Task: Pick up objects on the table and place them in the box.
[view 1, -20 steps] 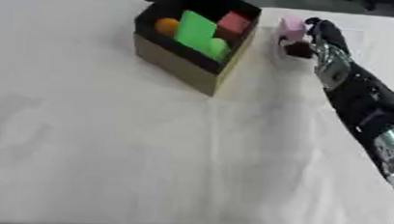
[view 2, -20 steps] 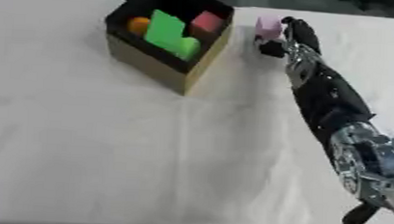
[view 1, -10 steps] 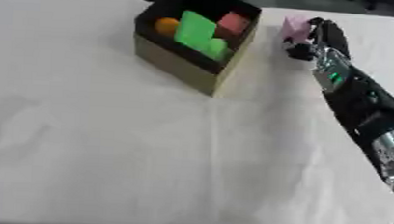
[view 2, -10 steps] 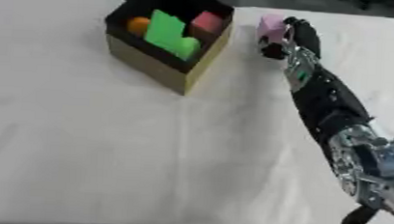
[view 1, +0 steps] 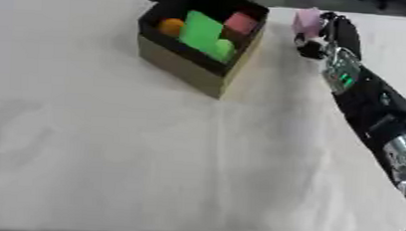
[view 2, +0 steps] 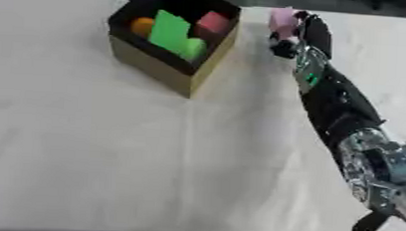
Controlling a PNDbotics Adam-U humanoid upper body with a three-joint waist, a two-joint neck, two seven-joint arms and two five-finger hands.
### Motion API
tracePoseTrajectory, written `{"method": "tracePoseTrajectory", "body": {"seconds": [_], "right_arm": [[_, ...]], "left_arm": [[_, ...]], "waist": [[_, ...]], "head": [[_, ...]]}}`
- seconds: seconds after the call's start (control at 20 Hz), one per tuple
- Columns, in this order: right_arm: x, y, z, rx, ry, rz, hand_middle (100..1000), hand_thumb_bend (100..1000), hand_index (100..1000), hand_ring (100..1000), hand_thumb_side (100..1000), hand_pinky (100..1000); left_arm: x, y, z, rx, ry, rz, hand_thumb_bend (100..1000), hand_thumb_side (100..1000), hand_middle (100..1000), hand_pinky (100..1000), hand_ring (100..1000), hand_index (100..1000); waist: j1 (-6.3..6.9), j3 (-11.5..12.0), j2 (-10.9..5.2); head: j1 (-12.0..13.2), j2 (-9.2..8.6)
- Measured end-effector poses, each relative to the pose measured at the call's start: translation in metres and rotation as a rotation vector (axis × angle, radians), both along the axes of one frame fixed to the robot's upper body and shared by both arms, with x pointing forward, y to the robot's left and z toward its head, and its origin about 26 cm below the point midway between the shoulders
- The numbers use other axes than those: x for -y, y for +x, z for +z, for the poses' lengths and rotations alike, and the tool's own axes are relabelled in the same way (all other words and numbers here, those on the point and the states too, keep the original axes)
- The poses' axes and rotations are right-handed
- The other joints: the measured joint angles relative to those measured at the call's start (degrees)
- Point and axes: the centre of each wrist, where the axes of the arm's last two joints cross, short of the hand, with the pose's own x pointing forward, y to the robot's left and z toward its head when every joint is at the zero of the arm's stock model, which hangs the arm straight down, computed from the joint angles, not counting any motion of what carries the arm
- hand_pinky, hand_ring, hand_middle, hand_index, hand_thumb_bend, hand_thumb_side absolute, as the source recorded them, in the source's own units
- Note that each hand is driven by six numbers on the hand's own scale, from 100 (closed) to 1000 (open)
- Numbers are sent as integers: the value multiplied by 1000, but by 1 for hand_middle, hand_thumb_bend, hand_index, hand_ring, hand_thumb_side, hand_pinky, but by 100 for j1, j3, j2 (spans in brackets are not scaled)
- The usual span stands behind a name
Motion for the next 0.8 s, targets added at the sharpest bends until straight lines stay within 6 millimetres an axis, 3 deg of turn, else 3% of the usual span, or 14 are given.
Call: {"method": "tracePoseTrajectory", "body": {"seconds": [0.5, 0.8], "right_arm": [[-30, 9, 85, 230, -38, 234, 512, 128, 611, 604, 258, 607], [-67, 4, 128, 311, -133, 477, 519, 154, 619, 615, 250, 622]], "left_arm": [[-2, 1, -1, -3, -3, 8, 340, 680, 587, 831, 675, 776], [-3, 1, -2, -9, -5, 14, 341, 678, 587, 831, 675, 776]], "waist": [[0, -178, -6], [-2, -265, -47]], "head": [[19, -2], [28, -12]]}}
